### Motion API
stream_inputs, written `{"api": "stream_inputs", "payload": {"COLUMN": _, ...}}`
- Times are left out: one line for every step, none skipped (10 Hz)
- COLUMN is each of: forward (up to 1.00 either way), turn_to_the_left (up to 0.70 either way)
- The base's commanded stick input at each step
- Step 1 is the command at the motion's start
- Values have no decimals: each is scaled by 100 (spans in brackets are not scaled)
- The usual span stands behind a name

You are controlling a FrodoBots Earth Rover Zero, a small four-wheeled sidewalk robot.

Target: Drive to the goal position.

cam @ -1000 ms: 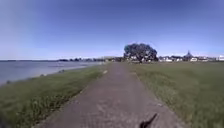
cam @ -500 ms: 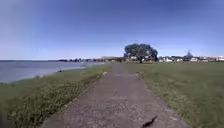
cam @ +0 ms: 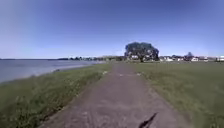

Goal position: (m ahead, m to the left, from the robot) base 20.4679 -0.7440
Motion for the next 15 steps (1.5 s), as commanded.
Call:
{"api": "stream_inputs", "payload": {"forward": 70, "turn_to_the_left": 0}}
{"api": "stream_inputs", "payload": {"forward": 70, "turn_to_the_left": -9}}
{"api": "stream_inputs", "payload": {"forward": 70, "turn_to_the_left": -26}}
{"api": "stream_inputs", "payload": {"forward": 70, "turn_to_the_left": -10}}
{"api": "stream_inputs", "payload": {"forward": 70, "turn_to_the_left": 0}}
{"api": "stream_inputs", "payload": {"forward": 70, "turn_to_the_left": 0}}
{"api": "stream_inputs", "payload": {"forward": 70, "turn_to_the_left": 0}}
{"api": "stream_inputs", "payload": {"forward": 70, "turn_to_the_left": 0}}
{"api": "stream_inputs", "payload": {"forward": 70, "turn_to_the_left": 0}}
{"api": "stream_inputs", "payload": {"forward": 70, "turn_to_the_left": 0}}
{"api": "stream_inputs", "payload": {"forward": 70, "turn_to_the_left": 0}}
{"api": "stream_inputs", "payload": {"forward": 70, "turn_to_the_left": 0}}
{"api": "stream_inputs", "payload": {"forward": 70, "turn_to_the_left": 0}}
{"api": "stream_inputs", "payload": {"forward": 70, "turn_to_the_left": 0}}
{"api": "stream_inputs", "payload": {"forward": 70, "turn_to_the_left": 0}}
